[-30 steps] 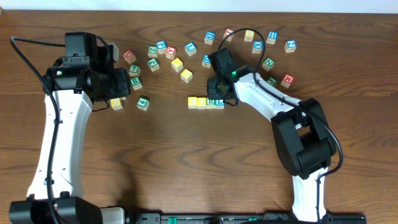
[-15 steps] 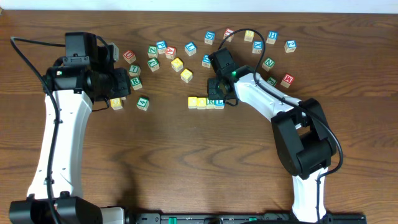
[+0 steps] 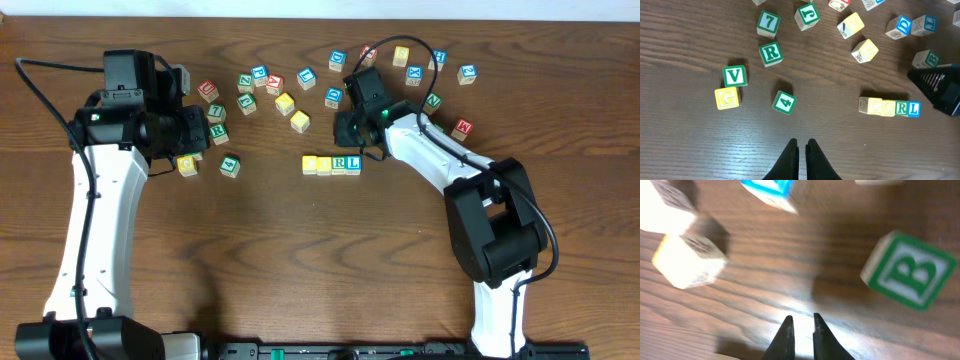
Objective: Spell out CORL
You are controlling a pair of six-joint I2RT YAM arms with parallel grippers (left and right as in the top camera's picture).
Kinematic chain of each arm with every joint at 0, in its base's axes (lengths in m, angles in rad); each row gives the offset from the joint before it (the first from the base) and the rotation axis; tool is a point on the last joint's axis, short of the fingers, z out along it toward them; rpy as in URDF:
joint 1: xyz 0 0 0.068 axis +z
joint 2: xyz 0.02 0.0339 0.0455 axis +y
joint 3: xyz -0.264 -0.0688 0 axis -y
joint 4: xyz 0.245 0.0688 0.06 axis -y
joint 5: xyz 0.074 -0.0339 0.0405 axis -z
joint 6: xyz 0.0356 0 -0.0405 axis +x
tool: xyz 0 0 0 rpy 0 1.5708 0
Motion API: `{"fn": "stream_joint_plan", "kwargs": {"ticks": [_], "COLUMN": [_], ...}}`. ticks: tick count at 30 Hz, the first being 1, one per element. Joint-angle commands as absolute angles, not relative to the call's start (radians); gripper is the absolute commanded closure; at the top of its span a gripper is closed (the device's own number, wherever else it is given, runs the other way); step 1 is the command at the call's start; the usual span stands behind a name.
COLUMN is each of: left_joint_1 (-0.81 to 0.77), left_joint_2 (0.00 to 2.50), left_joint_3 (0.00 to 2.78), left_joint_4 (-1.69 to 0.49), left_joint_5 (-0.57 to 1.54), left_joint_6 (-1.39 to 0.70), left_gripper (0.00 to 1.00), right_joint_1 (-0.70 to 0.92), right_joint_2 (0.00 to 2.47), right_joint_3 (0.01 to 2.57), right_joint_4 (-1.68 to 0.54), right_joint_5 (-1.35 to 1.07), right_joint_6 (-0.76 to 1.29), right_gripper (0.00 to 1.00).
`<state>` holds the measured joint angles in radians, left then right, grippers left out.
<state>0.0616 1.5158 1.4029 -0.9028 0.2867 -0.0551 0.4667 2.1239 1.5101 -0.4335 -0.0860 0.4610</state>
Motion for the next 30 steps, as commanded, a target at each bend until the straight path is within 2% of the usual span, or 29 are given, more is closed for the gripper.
{"fn": "stream_joint_plan", "kwargs": {"ticks": [1,12,30], "left_joint_1": [0.059,0.059,0.059], "left_joint_2": [1.517,1.517,1.517], "left_joint_3": [1.397,1.397,1.397], "left_joint_4": [-0.904,-0.907,-0.908], "left_joint_5": [0.299,0.299,0.299], "left_joint_6": [-0.065,-0.065,-0.065], "left_gripper": [0.92,0.92,0.92], "right_joint_1": [0.490,0.564,0.603], "right_joint_2": [2.088,2.146,2.173], "right_joint_3": [1.533,1.533,1.531], "right_joint_4": [-0.407,-0.273,-0.296], "right_joint_5": [-0.128,-0.130,-0.089], "right_joint_6": [0.445,0.451,0.459], "right_gripper": [0.91,0.93,0.99]}}
